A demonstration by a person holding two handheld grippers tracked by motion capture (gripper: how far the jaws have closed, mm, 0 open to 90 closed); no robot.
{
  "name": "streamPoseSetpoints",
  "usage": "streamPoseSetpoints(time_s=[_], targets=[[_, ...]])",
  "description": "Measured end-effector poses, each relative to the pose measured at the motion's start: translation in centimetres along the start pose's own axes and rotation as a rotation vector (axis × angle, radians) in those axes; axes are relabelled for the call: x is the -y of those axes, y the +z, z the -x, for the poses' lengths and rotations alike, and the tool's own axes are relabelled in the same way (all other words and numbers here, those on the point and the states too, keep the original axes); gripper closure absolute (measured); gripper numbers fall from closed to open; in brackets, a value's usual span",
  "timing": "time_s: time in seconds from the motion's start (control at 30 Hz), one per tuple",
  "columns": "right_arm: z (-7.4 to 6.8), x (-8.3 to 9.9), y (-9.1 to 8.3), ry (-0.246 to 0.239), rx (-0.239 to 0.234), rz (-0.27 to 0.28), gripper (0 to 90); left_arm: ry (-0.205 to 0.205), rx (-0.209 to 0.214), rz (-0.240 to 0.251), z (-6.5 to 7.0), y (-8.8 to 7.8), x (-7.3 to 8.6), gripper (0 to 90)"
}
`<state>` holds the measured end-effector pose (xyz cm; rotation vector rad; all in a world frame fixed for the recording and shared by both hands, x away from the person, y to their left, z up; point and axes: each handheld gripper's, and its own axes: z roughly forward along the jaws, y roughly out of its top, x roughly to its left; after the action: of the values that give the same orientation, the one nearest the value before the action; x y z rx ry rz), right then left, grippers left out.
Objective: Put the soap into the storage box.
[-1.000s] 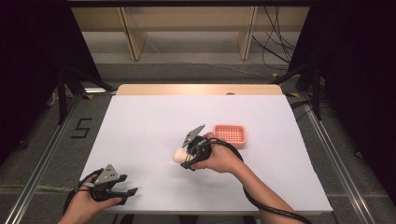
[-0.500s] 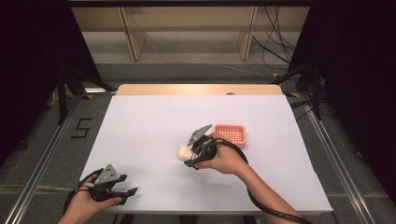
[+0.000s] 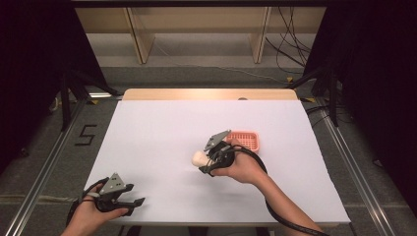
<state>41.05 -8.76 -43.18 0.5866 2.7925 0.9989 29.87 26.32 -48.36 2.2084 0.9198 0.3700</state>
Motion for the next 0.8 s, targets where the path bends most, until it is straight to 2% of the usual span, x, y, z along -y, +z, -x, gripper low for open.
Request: streamPoseSetpoints(time_s=[0.13,0.2,0.23,0.27,0.33,0.4,0.43,0.47,0.57,0.63,0.73,0.8], targets=[[0.1,0.3,-0.4,0.024,0.016,0.008,50.3,-0.006,0.003,-0.011,0.0,0.0,0.0,34.3],[0.1,0.5,-0.4,0.02,0.018,0.024,50.3,0.002,-0.002,0.0,0.0,0.0,0.0,34.3],[0.1,0.6,-0.6,0.033,0.025,0.019,50.3,-0.001,-0.009,-0.002,0.0,0.0,0.0,34.3],[0.2,0.7,-0.6,0.021,0.023,0.031,50.3,0.0,-0.014,-0.005,0.0,0.0,0.0,34.3],[0.3,0.8,-0.8,0.038,0.024,0.028,50.3,-0.002,-0.015,-0.001,0.0,0.1,0.0,34.3],[0.4,0.9,-0.9,0.031,0.021,0.031,50.3,-0.002,-0.009,-0.002,0.0,0.0,0.0,34.3],[0.3,1.0,-1.0,0.052,0.036,0.027,50.3,-0.002,-0.008,-0.002,0.0,0.0,0.0,34.3],[0.4,1.1,-0.9,0.053,0.031,0.039,50.3,-0.008,0.0,-0.008,0.0,0.0,0.0,34.3],[0.4,1.3,-1.0,0.071,0.044,0.029,50.3,0.001,-0.025,0.009,0.0,0.1,0.0,34.3],[0.5,1.3,-0.9,0.053,0.04,0.039,50.3,-0.008,0.004,-0.01,0.0,0.0,0.0,34.3],[0.5,1.3,-1.0,0.05,0.035,0.046,50.3,-0.008,0.003,-0.008,0.0,0.0,0.0,34.3],[0.5,1.4,-1.2,0.073,0.047,0.036,50.3,-0.003,0.0,-0.015,0.0,0.0,0.0,34.3]])
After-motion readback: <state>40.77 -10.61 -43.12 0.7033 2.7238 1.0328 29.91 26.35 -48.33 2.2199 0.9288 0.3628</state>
